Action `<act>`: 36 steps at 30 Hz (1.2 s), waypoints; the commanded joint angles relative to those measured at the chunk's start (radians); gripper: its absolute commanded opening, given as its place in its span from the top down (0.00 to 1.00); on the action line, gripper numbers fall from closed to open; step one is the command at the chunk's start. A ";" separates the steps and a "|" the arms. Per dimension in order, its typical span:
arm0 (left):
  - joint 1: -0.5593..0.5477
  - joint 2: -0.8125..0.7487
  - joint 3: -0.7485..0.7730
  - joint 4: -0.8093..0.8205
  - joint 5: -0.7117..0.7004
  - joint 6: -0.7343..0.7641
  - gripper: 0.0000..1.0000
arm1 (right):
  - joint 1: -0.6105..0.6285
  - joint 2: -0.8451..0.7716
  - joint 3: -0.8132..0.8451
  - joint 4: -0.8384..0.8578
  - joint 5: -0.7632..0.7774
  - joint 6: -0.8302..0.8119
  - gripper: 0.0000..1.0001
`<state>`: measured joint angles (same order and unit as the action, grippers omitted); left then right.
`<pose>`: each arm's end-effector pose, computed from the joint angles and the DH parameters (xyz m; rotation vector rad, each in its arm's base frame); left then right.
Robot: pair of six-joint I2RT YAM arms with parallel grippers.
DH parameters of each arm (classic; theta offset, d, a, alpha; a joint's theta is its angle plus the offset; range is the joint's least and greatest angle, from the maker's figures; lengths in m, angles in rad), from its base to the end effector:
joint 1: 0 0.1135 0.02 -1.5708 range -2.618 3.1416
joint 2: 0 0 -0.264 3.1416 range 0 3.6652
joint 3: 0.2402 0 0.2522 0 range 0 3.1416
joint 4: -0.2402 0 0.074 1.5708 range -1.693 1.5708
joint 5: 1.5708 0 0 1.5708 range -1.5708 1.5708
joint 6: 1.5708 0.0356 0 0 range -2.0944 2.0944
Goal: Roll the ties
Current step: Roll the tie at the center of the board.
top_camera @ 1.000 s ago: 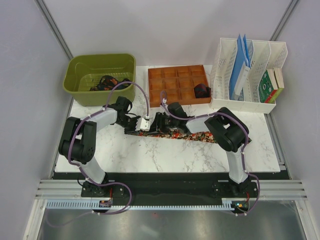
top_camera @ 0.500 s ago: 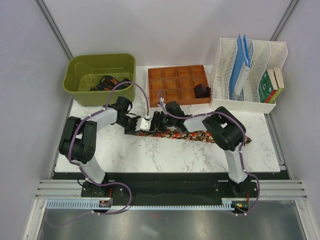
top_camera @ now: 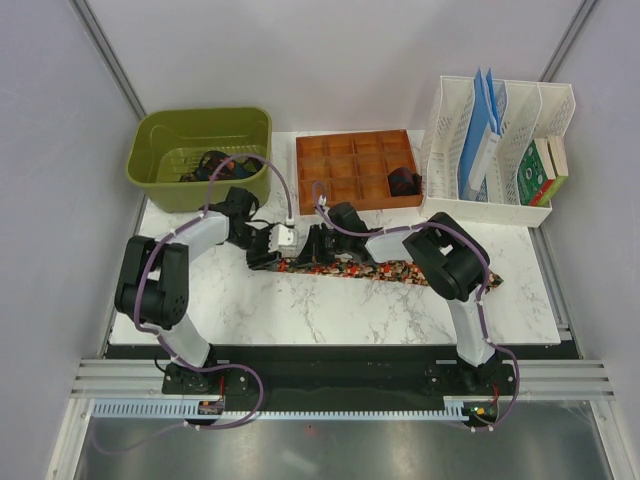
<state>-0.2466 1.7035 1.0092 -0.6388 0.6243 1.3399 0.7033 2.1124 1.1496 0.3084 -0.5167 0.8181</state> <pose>0.2915 -0.0948 0.1646 1.8982 1.7299 -0.5482 0.3155 0.2906 0.1090 -0.1810 2.5031 1.3225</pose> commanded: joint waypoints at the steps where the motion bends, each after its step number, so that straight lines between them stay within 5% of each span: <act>1: 0.082 -0.119 0.077 -0.064 0.123 -0.290 0.37 | 0.005 0.023 0.018 -0.071 0.053 -0.042 0.88; 10: 0.234 -0.145 0.052 -0.078 0.153 -0.851 0.32 | 0.009 0.034 0.032 -0.077 0.063 -0.039 0.89; 19: 0.231 -0.027 0.019 0.004 0.060 -1.108 0.32 | 0.021 0.034 0.033 -0.072 0.072 -0.036 0.89; 36: 0.216 -0.021 -0.112 0.226 0.020 -1.392 0.62 | 0.021 0.034 0.030 -0.075 0.073 -0.045 0.89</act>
<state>-0.0277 1.6955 0.9169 -0.5079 0.6373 0.0502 0.7155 2.1143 1.1698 0.2802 -0.4904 0.8062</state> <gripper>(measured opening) 0.415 0.115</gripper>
